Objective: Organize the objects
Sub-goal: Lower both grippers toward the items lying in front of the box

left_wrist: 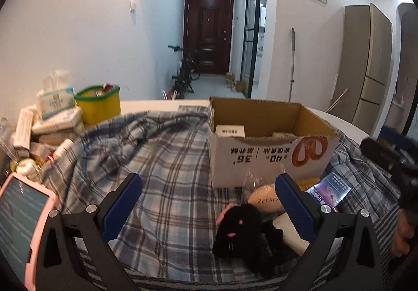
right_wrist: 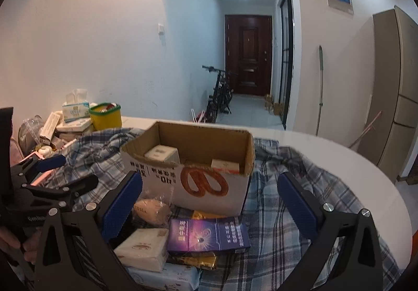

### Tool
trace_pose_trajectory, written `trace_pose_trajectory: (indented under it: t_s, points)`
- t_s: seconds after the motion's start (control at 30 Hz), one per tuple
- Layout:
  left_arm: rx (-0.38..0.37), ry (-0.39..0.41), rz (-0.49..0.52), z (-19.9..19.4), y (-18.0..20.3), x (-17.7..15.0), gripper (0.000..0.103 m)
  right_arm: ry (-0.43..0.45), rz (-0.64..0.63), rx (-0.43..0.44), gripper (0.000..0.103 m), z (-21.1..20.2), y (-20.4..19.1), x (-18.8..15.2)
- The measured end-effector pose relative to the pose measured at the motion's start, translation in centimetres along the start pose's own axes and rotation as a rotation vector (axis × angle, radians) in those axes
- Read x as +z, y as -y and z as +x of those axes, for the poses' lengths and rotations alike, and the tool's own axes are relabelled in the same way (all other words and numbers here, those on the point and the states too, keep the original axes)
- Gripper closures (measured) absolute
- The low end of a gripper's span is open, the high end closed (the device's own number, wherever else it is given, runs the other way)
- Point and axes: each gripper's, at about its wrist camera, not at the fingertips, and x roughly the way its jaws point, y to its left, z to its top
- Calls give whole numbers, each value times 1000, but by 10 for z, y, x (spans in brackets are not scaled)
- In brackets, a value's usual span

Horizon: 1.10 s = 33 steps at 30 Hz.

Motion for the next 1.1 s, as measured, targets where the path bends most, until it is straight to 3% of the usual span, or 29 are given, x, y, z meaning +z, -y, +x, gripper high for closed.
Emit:
trace_pose_trajectory:
  t_s: [0.1, 0.2, 0.7, 0.97, 1.07, 1.1]
  points:
    - [-7, -30, -11, 6, -2, -2, 0, -82, 38, 45, 0, 14, 5, -9]
    - [-1, -53, 8, 10, 2, -5, 0, -117, 28, 22, 0, 21, 4, -16]
    - [-50, -75, 33, 11, 8, -8, 0, -107, 57, -33, 0, 25, 14, -14]
    - [-112, -223, 95, 37, 22, -18, 1, -106, 52, -48, 0, 25, 14, -14]
    - [-131, -313, 42, 55, 13, -22, 15, -103, 84, -45, 0, 24, 20, -13]
    - [-141, -332, 29, 59, 11, -23, 15, -112, 85, -37, 0, 25, 20, -13]
